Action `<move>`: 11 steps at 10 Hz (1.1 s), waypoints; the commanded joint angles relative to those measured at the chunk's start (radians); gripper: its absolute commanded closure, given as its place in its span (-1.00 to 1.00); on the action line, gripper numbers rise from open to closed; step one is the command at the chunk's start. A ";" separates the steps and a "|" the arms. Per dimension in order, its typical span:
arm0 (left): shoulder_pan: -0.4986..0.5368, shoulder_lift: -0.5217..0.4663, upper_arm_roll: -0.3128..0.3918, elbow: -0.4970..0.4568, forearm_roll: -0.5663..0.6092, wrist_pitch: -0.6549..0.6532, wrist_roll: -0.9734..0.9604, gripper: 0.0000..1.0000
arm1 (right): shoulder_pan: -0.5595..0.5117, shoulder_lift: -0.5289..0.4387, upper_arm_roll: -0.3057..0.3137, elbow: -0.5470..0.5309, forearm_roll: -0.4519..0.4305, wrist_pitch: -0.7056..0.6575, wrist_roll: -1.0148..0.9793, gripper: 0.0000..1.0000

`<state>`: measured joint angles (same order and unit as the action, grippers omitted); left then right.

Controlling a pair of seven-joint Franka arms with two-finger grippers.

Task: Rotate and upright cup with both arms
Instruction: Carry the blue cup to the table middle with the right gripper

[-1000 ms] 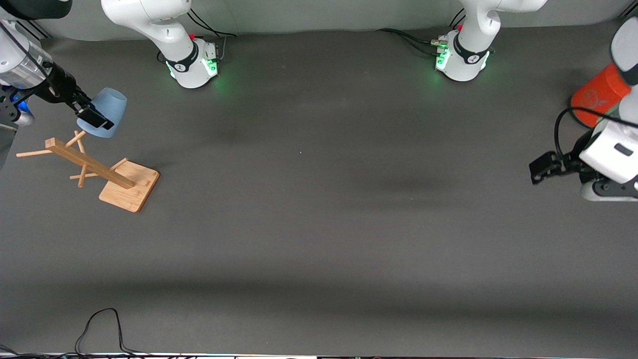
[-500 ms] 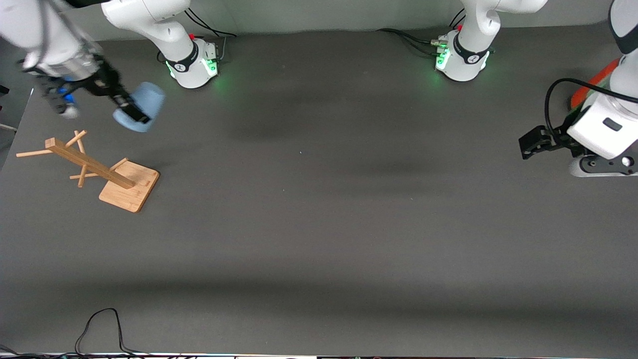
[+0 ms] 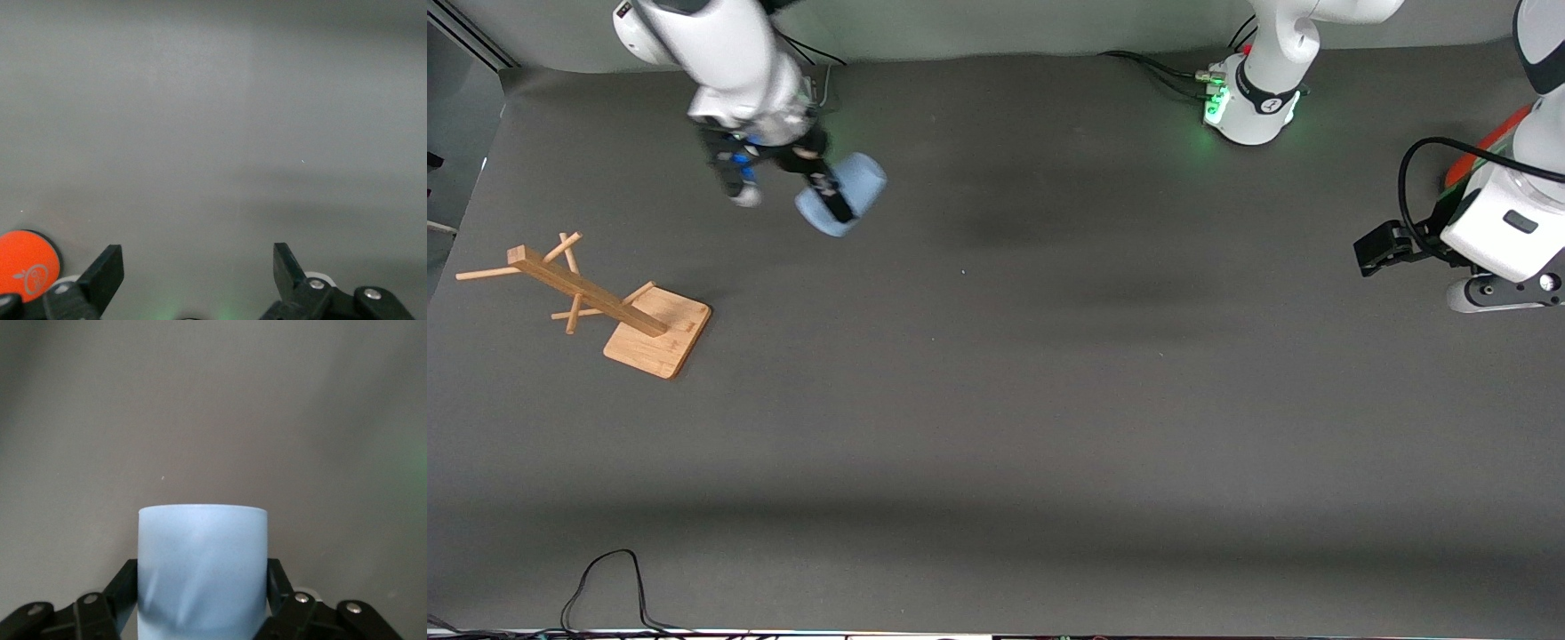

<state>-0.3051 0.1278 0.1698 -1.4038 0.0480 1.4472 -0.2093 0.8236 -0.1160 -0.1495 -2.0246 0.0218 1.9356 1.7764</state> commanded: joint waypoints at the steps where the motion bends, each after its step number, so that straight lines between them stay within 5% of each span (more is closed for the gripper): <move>1: -0.015 -0.008 0.004 0.005 0.018 -0.021 -0.028 -1.00 | 0.101 0.207 -0.013 0.173 0.015 0.043 0.223 -0.50; 5: -0.006 -0.013 0.007 0.002 0.009 -0.062 -0.116 -1.00 | 0.218 0.477 -0.015 0.276 0.004 0.229 0.567 -0.50; 11: -0.074 0.018 0.004 -0.006 -0.034 -0.050 -0.160 -1.00 | 0.239 0.824 -0.016 0.504 0.000 0.232 0.754 -0.50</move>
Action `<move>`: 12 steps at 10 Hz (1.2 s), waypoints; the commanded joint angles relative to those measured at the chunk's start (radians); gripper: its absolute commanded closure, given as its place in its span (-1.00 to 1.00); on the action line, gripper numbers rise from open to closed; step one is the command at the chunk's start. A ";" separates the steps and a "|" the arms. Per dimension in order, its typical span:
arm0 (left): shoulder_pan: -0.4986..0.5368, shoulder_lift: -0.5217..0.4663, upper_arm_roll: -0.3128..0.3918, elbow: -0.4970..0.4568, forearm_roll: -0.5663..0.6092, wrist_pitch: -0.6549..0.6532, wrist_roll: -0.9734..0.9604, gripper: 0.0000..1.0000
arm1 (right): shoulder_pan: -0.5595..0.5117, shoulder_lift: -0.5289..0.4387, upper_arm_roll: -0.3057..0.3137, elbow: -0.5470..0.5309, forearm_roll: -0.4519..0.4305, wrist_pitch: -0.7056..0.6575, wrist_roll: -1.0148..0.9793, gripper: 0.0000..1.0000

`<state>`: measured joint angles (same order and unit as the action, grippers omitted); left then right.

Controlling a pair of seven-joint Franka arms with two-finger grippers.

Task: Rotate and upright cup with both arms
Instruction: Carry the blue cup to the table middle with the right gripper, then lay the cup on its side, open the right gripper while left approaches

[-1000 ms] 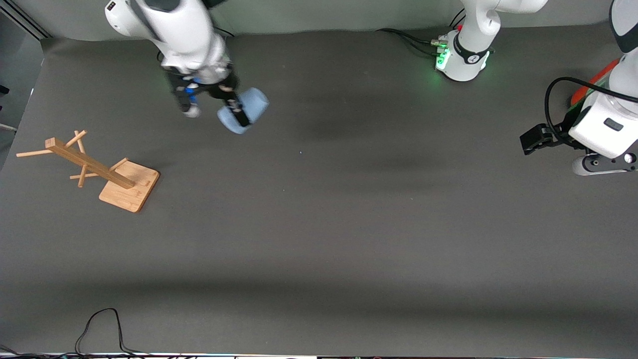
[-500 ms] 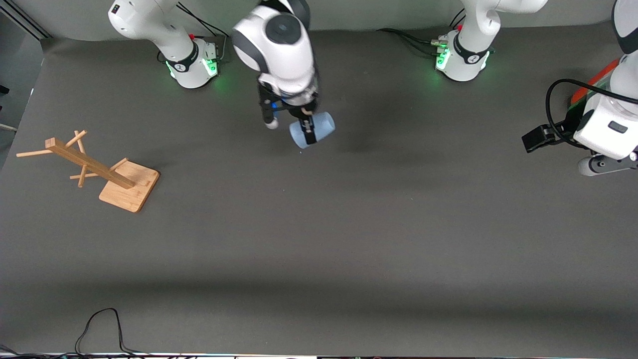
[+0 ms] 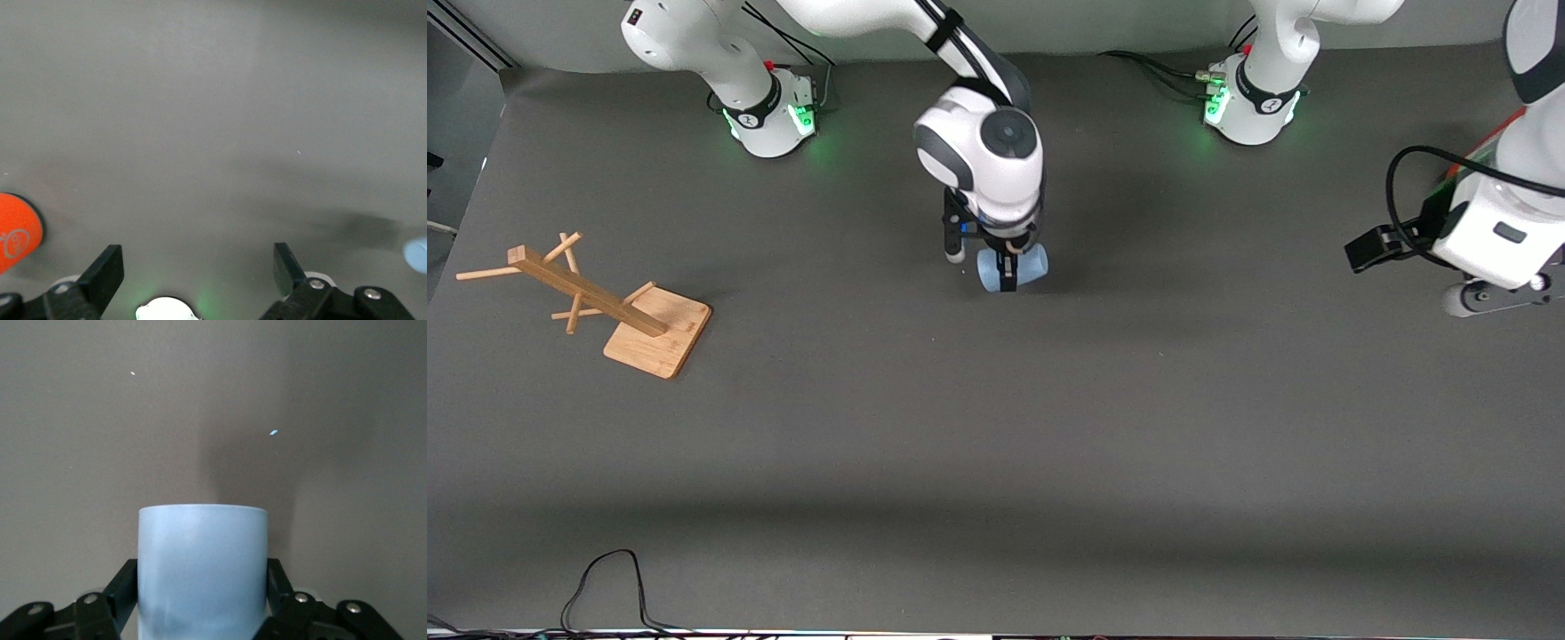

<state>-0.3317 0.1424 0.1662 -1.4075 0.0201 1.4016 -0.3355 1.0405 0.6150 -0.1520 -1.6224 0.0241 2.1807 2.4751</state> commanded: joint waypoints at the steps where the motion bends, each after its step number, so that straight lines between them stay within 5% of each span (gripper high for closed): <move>1: -0.068 0.009 0.007 -0.002 -0.026 0.008 -0.048 -1.00 | 0.024 0.127 -0.012 0.125 -0.016 -0.013 0.076 -0.50; 5: -0.124 0.058 0.006 -0.002 -0.072 0.037 -0.068 -1.00 | 0.030 0.207 -0.014 0.168 -0.021 -0.013 0.102 -0.58; 6: -0.124 0.065 0.006 -0.001 -0.092 0.043 -0.068 -1.00 | 0.030 0.222 -0.014 0.179 -0.021 -0.013 0.103 -0.90; 7: -0.127 0.072 0.006 -0.002 -0.103 0.048 -0.068 -1.00 | 0.030 0.224 -0.015 0.182 -0.023 -0.013 0.104 -1.00; 12: -0.190 0.124 -0.001 -0.004 -0.100 0.057 -0.106 -1.00 | 0.029 0.221 -0.018 0.185 -0.023 -0.015 0.100 -1.00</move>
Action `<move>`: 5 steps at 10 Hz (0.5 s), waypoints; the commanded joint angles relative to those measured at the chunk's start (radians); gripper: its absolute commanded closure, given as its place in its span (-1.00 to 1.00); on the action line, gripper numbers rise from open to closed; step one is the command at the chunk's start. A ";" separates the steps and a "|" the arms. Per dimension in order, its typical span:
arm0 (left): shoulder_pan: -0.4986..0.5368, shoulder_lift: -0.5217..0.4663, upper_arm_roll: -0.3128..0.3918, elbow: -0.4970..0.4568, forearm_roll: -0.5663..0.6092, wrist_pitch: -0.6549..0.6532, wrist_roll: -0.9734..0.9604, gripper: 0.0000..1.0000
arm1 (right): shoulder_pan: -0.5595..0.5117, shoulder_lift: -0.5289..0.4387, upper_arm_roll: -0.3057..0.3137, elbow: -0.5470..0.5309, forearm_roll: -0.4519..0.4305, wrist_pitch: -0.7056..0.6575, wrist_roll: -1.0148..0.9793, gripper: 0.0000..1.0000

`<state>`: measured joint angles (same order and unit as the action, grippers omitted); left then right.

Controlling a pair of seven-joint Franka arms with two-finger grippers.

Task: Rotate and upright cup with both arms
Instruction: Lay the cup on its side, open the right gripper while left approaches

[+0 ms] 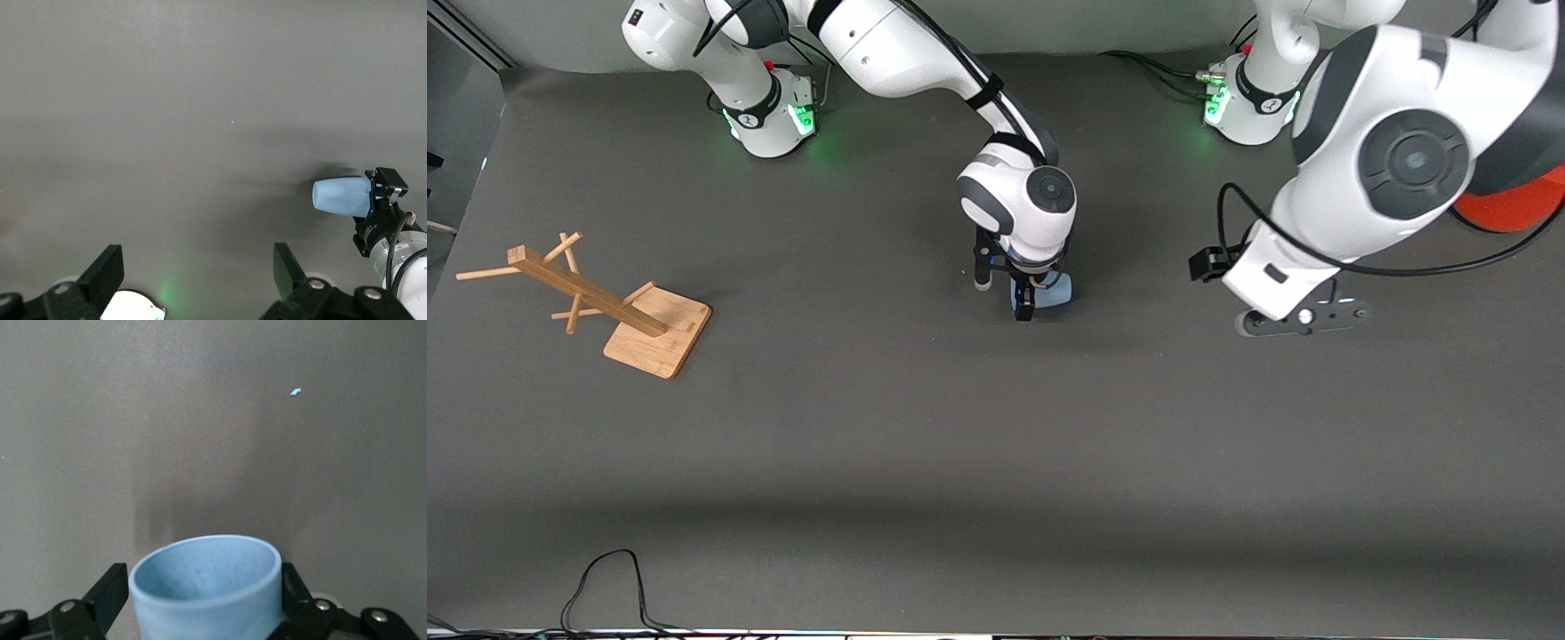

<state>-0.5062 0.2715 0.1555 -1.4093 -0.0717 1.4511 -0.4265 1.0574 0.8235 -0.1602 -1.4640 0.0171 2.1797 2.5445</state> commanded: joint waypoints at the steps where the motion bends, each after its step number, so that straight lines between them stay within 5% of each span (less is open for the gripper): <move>1: -0.028 0.003 0.012 -0.003 -0.010 0.008 -0.015 -1.00 | 0.009 0.002 -0.010 0.027 -0.016 -0.017 0.030 -1.00; 5: -0.035 0.009 0.010 -0.002 -0.014 0.008 -0.018 -1.00 | -0.010 -0.140 -0.033 0.022 -0.014 -0.159 -0.050 -1.00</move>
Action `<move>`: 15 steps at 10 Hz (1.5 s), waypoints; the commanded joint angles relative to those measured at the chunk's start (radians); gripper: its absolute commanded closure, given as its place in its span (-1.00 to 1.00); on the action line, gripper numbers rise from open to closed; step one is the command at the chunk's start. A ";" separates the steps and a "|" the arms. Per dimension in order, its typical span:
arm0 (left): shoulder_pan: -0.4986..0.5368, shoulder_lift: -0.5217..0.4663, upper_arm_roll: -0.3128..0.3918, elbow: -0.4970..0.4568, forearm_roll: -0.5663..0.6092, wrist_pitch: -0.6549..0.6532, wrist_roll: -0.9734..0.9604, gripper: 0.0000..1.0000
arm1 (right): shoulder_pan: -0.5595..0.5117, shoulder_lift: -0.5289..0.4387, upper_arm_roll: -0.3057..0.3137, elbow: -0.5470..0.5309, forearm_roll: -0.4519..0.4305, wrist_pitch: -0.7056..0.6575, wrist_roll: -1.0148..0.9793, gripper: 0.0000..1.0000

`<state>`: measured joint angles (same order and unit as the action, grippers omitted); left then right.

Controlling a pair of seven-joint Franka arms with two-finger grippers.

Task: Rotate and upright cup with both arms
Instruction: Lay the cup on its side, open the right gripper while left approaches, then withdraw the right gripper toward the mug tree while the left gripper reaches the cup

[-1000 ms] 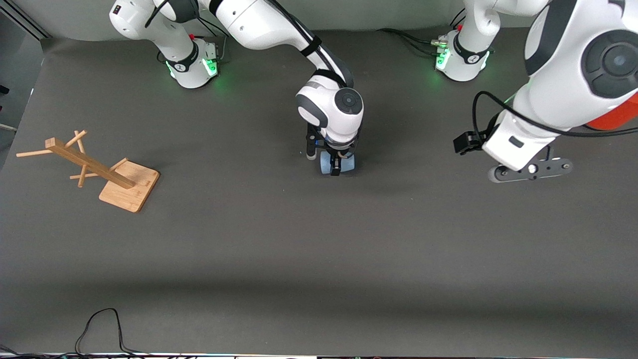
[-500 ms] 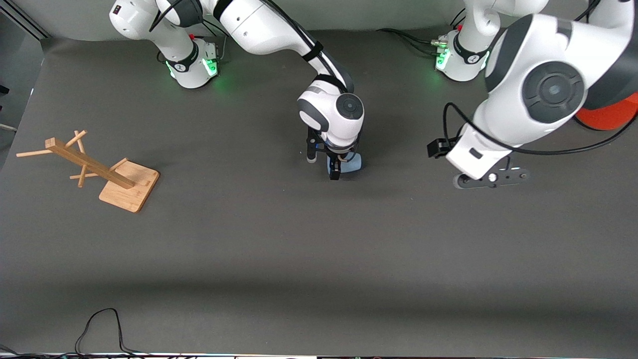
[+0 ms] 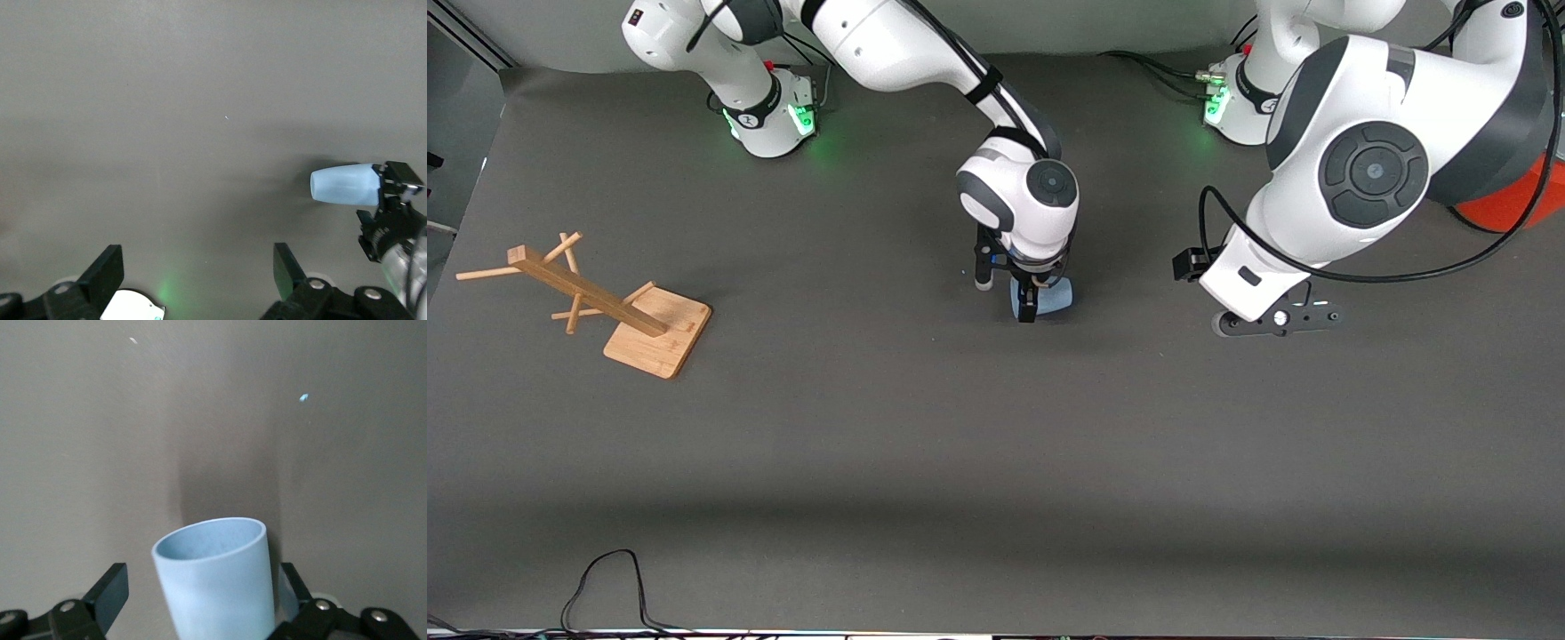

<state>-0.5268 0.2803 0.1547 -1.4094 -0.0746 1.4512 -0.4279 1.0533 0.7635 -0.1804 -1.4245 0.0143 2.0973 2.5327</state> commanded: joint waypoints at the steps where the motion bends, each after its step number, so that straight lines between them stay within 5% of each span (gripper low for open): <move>1: -0.015 0.005 0.011 0.001 -0.011 0.009 -0.019 -1.00 | -0.016 -0.126 -0.014 -0.017 -0.004 -0.148 -0.078 -1.00; 4: -0.062 0.040 0.011 0.004 -0.008 0.070 -0.177 -1.00 | -0.073 -0.286 -0.016 -0.025 0.001 -0.363 -0.297 -1.00; 9: -0.200 0.215 0.013 0.099 -0.004 0.132 -0.504 -1.00 | -0.323 -0.551 -0.034 -0.031 0.030 -0.716 -1.003 -1.00; 15: -0.406 0.492 0.014 0.297 0.131 0.130 -0.750 -1.00 | -0.337 -0.693 -0.368 -0.077 0.035 -0.801 -1.904 -1.00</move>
<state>-0.9119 0.7002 0.1494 -1.2198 0.0311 1.6004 -1.1302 0.7047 0.1063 -0.4942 -1.4737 0.0320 1.3032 0.7983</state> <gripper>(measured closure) 0.000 0.000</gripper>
